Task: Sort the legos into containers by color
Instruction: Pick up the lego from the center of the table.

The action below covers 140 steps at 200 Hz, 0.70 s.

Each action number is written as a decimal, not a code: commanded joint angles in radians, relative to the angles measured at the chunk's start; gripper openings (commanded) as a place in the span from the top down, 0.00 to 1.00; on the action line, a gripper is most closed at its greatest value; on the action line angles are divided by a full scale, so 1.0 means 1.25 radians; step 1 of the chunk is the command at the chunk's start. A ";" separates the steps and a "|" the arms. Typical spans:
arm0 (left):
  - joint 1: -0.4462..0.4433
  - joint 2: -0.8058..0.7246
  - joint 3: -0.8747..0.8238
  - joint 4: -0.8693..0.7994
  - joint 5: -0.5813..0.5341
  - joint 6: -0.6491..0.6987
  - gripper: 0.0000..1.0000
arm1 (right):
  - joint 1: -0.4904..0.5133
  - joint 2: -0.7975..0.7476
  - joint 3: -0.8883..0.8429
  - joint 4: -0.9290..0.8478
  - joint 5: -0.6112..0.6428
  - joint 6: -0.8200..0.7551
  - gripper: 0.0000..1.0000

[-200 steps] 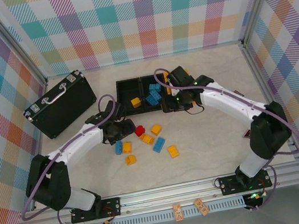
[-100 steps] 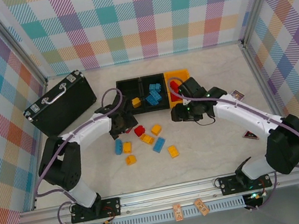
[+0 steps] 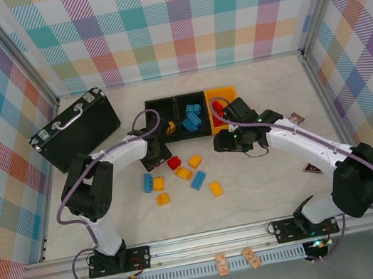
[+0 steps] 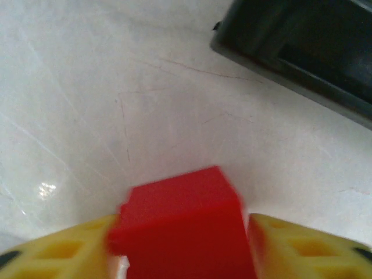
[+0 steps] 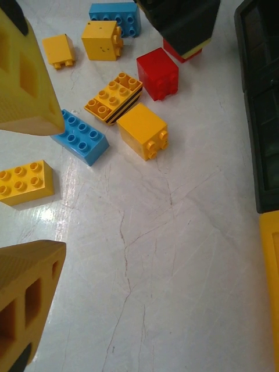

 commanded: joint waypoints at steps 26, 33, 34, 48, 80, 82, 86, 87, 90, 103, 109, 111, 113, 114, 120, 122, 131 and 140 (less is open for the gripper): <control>0.009 -0.014 0.026 -0.020 -0.018 0.006 0.65 | 0.007 -0.017 -0.009 0.017 -0.009 0.017 0.50; 0.010 -0.021 0.027 -0.025 -0.019 0.010 0.65 | 0.008 -0.015 -0.008 0.019 -0.010 0.017 0.49; 0.009 -0.022 0.027 -0.025 -0.018 0.011 0.65 | 0.008 -0.015 -0.008 0.020 -0.010 0.016 0.50; 0.009 -0.041 0.031 -0.040 -0.018 0.021 0.66 | 0.009 -0.015 -0.004 0.021 -0.012 0.015 0.50; 0.008 -0.096 0.038 -0.056 0.007 0.053 0.66 | 0.009 -0.026 -0.003 0.033 -0.026 0.008 0.49; 0.008 -0.100 0.038 -0.057 0.011 0.056 0.66 | 0.009 -0.027 -0.004 0.035 -0.030 0.008 0.50; 0.008 -0.105 0.040 -0.058 0.017 0.059 0.66 | 0.009 -0.030 -0.005 0.039 -0.034 0.009 0.50; 0.008 -0.107 0.041 -0.058 0.019 0.060 0.66 | 0.009 -0.031 -0.006 0.040 -0.035 0.009 0.50; 0.007 -0.110 0.043 -0.058 0.025 0.064 0.66 | 0.009 -0.032 -0.006 0.042 -0.037 0.010 0.50; 0.002 -0.120 0.058 -0.058 0.055 0.078 0.67 | 0.009 -0.042 -0.013 0.057 -0.054 0.011 0.49; -0.001 -0.123 0.066 -0.059 0.066 0.082 0.67 | 0.008 -0.048 -0.016 0.063 -0.058 0.012 0.49; -0.002 -0.123 0.070 -0.060 0.071 0.085 0.67 | 0.007 -0.050 -0.017 0.064 -0.059 0.013 0.49; -0.004 -0.123 0.072 -0.060 0.074 0.087 0.67 | 0.007 -0.051 -0.018 0.066 -0.060 0.014 0.49; -0.005 -0.124 0.075 -0.060 0.076 0.088 0.67 | 0.006 -0.052 -0.018 0.066 -0.061 0.014 0.49; -0.010 -0.121 0.085 -0.061 0.087 0.092 0.67 | 0.004 -0.056 -0.019 0.066 -0.063 0.016 0.49; -0.013 -0.120 0.090 -0.061 0.091 0.093 0.67 | 0.003 -0.059 -0.019 0.067 -0.065 0.016 0.49; -0.024 -0.115 0.108 -0.064 0.101 0.097 0.67 | -0.004 -0.066 -0.021 0.065 -0.070 0.018 0.49; -0.038 -0.107 0.129 -0.066 0.109 0.102 0.67 | -0.014 -0.076 -0.026 0.065 -0.080 0.021 0.49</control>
